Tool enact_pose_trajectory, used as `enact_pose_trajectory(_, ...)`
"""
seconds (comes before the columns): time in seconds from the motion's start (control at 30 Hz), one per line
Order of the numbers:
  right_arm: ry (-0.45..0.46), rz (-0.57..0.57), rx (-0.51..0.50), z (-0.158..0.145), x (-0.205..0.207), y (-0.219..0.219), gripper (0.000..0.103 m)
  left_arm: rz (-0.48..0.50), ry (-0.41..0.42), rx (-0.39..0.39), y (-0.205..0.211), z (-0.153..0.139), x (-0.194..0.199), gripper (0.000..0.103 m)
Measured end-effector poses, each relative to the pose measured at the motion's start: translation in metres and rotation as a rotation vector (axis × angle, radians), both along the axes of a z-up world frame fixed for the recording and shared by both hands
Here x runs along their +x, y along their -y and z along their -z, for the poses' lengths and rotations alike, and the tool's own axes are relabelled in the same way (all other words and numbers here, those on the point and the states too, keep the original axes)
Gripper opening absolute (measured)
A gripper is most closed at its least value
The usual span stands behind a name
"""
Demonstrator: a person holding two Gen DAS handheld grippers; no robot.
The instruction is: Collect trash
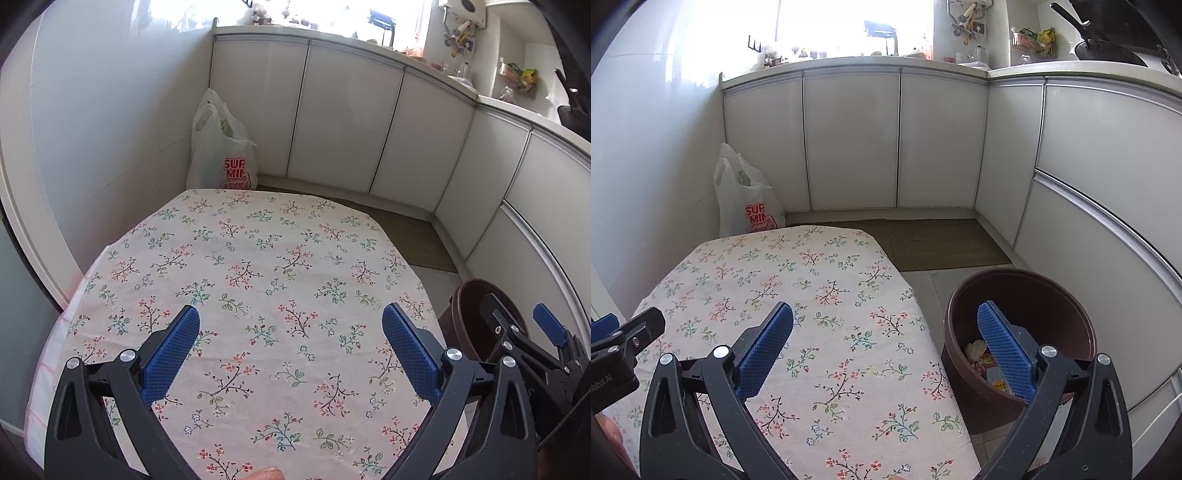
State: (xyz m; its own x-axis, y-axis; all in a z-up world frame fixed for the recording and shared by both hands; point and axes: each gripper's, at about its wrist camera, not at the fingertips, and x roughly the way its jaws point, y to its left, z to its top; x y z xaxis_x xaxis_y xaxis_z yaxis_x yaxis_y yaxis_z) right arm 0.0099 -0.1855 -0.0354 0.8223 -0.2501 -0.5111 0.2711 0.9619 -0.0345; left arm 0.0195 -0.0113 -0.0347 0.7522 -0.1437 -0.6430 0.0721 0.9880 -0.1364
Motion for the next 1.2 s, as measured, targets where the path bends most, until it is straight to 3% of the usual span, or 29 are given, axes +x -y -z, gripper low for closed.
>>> enact_pose_trajectory(1.2, -0.019, -0.011, 0.003, 0.003, 0.003, -0.002, 0.096, -0.025, -0.064, 0.0, -0.002, 0.013, 0.008, 0.096)
